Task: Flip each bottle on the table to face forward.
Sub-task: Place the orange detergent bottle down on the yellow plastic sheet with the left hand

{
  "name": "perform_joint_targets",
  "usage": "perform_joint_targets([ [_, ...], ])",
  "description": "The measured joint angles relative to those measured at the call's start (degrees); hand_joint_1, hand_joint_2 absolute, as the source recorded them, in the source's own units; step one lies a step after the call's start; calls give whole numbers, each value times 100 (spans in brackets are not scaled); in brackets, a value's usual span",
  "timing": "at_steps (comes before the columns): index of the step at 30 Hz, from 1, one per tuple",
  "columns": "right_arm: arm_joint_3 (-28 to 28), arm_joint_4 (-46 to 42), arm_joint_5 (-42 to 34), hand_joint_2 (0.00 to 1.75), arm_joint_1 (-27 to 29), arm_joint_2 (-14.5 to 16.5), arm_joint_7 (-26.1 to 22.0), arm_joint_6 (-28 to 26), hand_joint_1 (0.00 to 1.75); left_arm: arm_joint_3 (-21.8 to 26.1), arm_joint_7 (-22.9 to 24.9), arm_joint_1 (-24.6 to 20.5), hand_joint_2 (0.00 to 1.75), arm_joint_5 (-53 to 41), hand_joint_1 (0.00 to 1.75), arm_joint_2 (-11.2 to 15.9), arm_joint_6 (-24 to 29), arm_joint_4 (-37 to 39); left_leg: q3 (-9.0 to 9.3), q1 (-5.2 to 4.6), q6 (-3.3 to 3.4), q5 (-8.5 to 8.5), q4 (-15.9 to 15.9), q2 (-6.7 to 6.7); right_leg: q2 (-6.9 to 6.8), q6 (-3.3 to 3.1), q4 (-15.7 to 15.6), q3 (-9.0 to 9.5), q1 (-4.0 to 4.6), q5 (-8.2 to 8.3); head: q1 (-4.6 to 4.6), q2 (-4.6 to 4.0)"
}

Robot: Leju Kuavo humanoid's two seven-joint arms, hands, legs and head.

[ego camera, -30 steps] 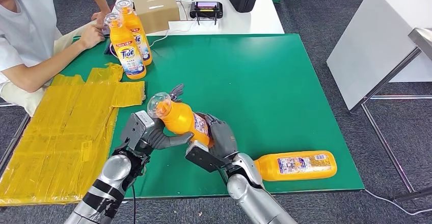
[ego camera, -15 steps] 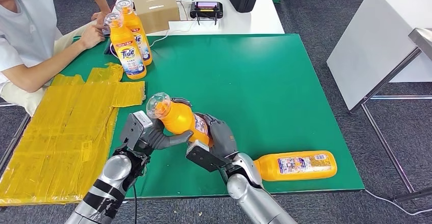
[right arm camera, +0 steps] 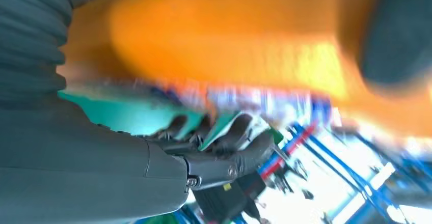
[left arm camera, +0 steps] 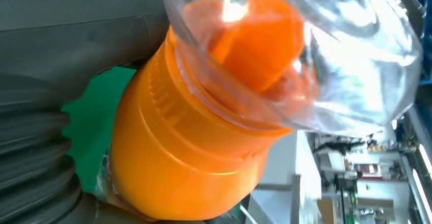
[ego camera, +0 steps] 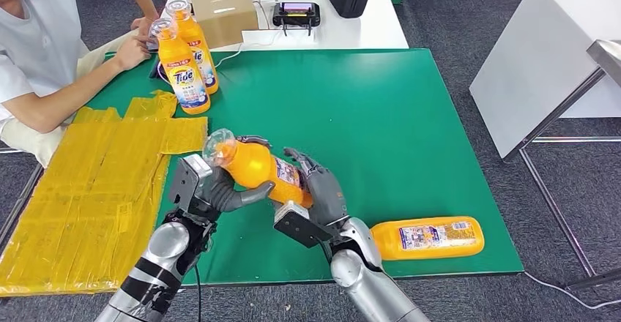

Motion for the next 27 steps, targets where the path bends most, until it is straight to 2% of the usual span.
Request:
perform_joint_targets([
  [9, -271, -1664, -61, 175, 471, -326, -150, -336, 0, 435, -105, 193, 175, -1353, 175, 252, 1278, -436, -1, 1, 0, -1, 0, 3, 6, -1, 0, -6, 1, 0, -1, 0],
  [14, -413, -2180, -24, 175, 676, -439, -183, -375, 0, 650, -113, 274, 175, -2119, 175, 334, 1813, -680, -1, 1, 0, -1, 0, 2, 6, -1, 0, -5, 0, 0, 1, 0],
  [19, -506, -2520, 38, 175, 859, -488, -225, -422, 0, 751, 323, 309, 175, -3905, 175, 398, 2701, -762, -1, 0, 0, -1, 0, 2, 6, -1, -1, -5, -1, 0, 0, 0],
  [22, -559, -2714, 64, 175, 944, -520, -229, -423, 0, 789, 575, 306, 175, -4627, 175, 450, 2863, -745, -1, 0, 0, -1, 0, 3, 6, -1, -1, -5, -1, 0, 0, 0],
  [27, -586, -2881, 77, 175, 1009, -561, -228, -420, 0, 795, 634, 303, 175, -4735, 175, 488, 2878, -732, -1, 0, 0, -1, 0, 3, 7, -1, -1, -6, 0, 0, 0, 0],
])
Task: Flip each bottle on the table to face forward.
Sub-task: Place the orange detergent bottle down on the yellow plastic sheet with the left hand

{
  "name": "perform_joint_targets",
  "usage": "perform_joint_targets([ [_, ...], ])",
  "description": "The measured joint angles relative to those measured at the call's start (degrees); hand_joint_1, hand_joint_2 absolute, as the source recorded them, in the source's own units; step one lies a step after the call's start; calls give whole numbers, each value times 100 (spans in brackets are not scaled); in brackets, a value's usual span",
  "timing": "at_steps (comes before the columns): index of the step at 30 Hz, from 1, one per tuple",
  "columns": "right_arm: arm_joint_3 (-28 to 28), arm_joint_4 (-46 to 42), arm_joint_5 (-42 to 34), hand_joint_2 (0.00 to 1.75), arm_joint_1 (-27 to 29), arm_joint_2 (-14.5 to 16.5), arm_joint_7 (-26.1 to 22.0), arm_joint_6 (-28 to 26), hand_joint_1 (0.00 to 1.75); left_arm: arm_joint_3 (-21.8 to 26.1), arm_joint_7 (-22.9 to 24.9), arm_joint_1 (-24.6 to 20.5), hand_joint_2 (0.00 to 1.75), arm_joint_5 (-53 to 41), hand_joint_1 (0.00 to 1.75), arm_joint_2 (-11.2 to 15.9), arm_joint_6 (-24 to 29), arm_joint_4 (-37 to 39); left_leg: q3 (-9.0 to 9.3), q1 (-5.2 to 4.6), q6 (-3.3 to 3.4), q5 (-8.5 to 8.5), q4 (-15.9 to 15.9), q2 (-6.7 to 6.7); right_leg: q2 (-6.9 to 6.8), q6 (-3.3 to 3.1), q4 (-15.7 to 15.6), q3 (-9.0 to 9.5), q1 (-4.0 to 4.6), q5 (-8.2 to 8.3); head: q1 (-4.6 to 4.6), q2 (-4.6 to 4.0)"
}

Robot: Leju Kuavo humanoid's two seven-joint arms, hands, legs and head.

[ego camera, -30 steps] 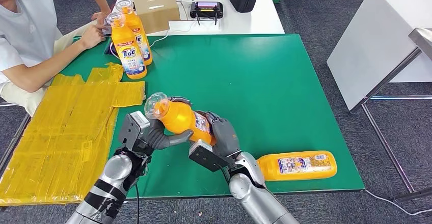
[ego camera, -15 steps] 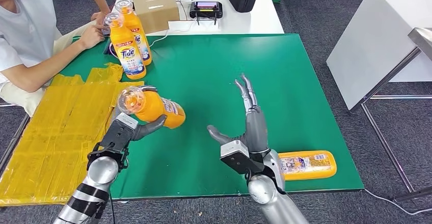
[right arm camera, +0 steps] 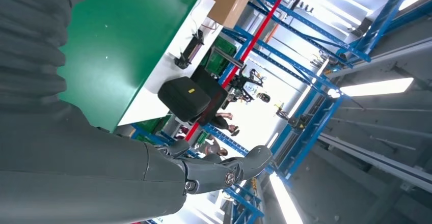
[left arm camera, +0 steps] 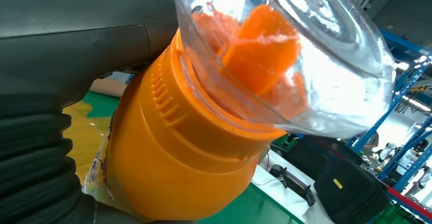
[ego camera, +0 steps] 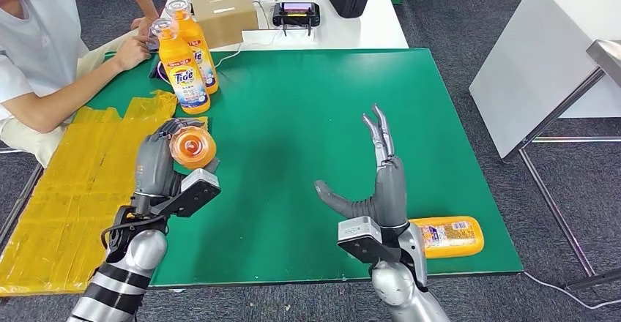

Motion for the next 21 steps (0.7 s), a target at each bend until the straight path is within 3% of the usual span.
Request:
perform_joint_targets([
  [5, -11, -68, 12, 175, 21, -25, -1, 2, 0, 0, 80, -7, 175, -154, 175, 19, 1, 8, 0, 0, 0, 0, 0, 0, 0, 0, 0, 0, 0, 0, 1, 0],
  [9, -12, -179, 181, 175, 25, -45, 10, 88, 0, -5, 653, -137, 175, -1275, 175, 57, -147, 274, 0, 0, 0, 0, 0, 0, 0, 0, 0, -1, 0, 0, -1, 0],
  [15, 40, -433, 592, 175, 2, -135, 170, 481, 0, -50, 1560, -615, 175, -3098, 175, 110, -399, 1452, 1, 0, -1, 2, 0, 0, 0, 0, 1, 1, 1, 1, 0, 0],
  [21, 204, -447, 655, 175, -122, -185, 198, 663, 0, -88, 2027, -1161, 175, -3729, 175, 126, -193, 2998, 0, 0, -1, 2, 0, -1, 0, 1, 1, 3, 0, 3, 1, 0],
])
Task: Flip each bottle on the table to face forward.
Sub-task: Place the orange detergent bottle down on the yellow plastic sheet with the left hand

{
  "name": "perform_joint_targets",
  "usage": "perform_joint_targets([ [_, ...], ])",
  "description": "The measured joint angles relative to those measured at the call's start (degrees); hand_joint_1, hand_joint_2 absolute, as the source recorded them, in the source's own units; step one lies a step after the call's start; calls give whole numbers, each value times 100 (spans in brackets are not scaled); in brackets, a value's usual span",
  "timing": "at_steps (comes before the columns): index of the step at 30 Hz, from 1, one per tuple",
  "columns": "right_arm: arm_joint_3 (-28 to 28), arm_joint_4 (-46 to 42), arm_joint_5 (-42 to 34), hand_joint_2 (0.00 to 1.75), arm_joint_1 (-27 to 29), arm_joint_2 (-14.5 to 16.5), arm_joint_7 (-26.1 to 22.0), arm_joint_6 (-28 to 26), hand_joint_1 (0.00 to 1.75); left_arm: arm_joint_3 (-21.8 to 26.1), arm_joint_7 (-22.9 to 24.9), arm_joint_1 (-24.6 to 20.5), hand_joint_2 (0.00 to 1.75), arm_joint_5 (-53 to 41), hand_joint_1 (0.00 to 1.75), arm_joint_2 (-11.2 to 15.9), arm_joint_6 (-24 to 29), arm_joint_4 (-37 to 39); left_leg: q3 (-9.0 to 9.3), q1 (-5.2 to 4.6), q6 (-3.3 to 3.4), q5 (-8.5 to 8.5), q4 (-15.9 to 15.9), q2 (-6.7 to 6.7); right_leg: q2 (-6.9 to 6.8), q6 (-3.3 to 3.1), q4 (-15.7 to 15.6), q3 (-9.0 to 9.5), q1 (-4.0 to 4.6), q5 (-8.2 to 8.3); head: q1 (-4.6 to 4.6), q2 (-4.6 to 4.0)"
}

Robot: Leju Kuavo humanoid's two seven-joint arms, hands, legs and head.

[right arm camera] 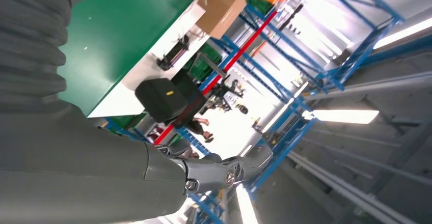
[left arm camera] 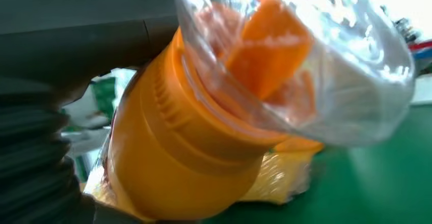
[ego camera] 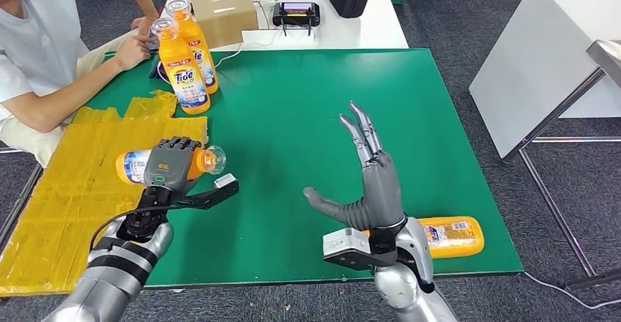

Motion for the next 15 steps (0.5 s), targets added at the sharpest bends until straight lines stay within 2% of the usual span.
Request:
perform_joint_targets([
  [6, 127, 78, -57, 175, -113, -14, -13, 69, 0, -5, 224, -365, 175, -284, 175, 48, 258, 1125, 1, 0, 0, -1, 0, 0, 1, -1, 0, 0, 1, 0, -1, 0],
  [10, 173, 138, -76, 175, -142, -26, -13, 87, 0, -22, 394, -499, 175, -295, 175, 80, 292, 1580, 3, 1, -1, 0, -1, 0, 1, -1, 0, 1, 2, -1, -1, 0],
  [11, 181, 151, -78, 175, -145, -30, -10, 94, 0, -29, 414, -519, 175, -295, 165, 87, 310, 1663, 3, 1, -1, 0, -1, 0, 1, -1, 0, 1, 2, -1, -1, 0],
  [14, 220, 190, -81, 175, -163, -39, -6, 104, 0, -51, 402, -547, 175, -263, 34, 105, 352, 1856, 3, 1, 0, 0, -1, 0, 1, -1, 0, 1, 1, -1, -1, 0],
  [15, 232, 201, -81, 175, -168, -40, -6, 104, 0, -57, 355, -550, 175, -226, 0, 108, 363, 1907, 3, 1, 0, 0, -1, 0, 1, -1, 0, 2, 1, -1, -1, 0],
])
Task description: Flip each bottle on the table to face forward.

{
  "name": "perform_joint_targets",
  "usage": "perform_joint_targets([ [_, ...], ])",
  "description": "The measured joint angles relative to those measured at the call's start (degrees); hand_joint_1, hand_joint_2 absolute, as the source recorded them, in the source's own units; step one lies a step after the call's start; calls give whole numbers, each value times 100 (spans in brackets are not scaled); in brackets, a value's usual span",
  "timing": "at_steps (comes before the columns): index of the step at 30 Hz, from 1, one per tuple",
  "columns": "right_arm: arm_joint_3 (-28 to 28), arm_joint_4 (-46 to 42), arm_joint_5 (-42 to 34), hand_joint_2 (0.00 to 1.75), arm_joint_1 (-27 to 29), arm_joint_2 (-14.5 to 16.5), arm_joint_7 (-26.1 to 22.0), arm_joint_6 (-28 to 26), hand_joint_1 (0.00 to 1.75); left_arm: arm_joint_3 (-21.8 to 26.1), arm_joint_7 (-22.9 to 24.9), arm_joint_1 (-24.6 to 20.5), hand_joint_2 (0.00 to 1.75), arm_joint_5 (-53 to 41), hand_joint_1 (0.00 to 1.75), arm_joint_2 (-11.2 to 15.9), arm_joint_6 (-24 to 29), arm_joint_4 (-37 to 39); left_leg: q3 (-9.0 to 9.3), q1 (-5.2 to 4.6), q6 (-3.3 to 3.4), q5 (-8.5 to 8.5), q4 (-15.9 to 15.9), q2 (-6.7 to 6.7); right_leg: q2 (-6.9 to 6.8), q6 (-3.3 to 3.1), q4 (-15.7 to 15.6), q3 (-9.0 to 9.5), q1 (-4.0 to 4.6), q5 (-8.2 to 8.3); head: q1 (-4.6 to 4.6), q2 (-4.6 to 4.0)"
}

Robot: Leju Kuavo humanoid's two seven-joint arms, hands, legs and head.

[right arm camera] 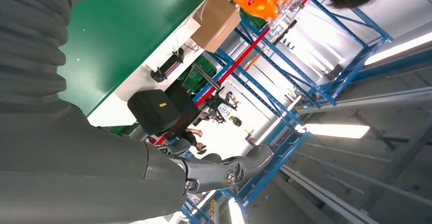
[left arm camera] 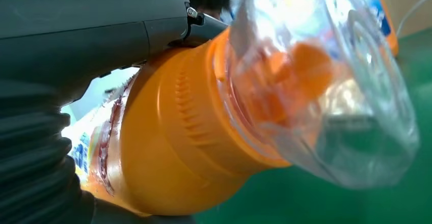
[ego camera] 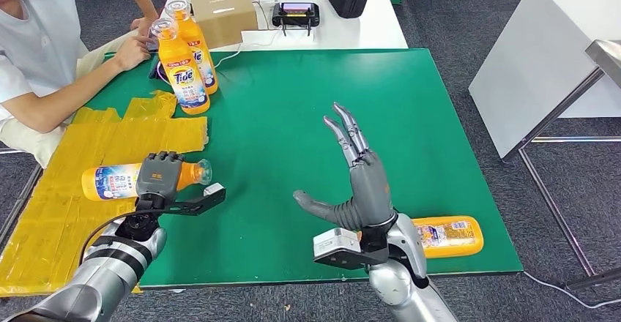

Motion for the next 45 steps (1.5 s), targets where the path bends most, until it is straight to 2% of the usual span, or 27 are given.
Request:
perform_joint_targets([
  [9, 24, 75, 6, 175, -11, -54, 59, 31, 0, 240, -783, 19, 175, 635, 0, -26, 245, 152, 1, 0, 0, 0, 0, -3, -3, 0, -1, 4, -1, -1, 1, 0],
  [13, 24, 104, 98, 175, -2, -92, 116, 77, 0, 529, -1557, 144, 175, 1556, 0, -120, 304, 57, 3, -1, 0, 0, 0, -2, -2, 0, -1, 5, -1, -1, 1, 0],
  [18, 23, 144, 171, 175, 54, -153, 149, 174, 0, 937, -2320, 517, 175, 2644, 0, -262, 374, -475, 1, -1, 0, -1, 1, -1, -2, 0, -1, 2, -2, -1, 1, 0],
  [23, 24, 224, 55, 175, 130, -271, 135, 614, 0, 1155, -2868, 929, 175, 3300, 0, -319, 710, -1241, 0, -1, 0, -3, 1, 0, 0, -1, -1, -2, -1, -2, 1, 0],
  [31, 29, 277, -189, 175, 406, -608, -317, 1083, 0, 1336, -3339, 1566, 175, 3986, 0, -377, 849, -2524, -3, -1, 0, -4, 0, -1, -1, -1, -2, -3, -1, -4, 1, 0],
  [38, 32, 277, -199, 175, 474, -729, -353, 1113, 0, 1402, -3352, 1723, 175, 4031, 0, -403, 827, -2927, -2, -1, 0, -3, 0, -1, -1, 0, -2, -2, -1, -3, -1, 0],
  [41, 32, 277, -121, 175, 481, -773, -334, 1151, 0, 1422, -3449, 1765, 175, 4332, 0, -421, 625, -3026, -2, -1, 0, -3, 0, -1, -1, 0, -2, -2, -1, -3, 0, 0],
  [45, 24, 301, 594, 175, 593, -975, -15, 1129, 0, 1469, -3583, 2017, 175, 5654, 0, -488, -479, -3505, -4, -1, 1, -4, 1, -1, -2, 0, -3, -3, -2, -4, 1, 0],
])
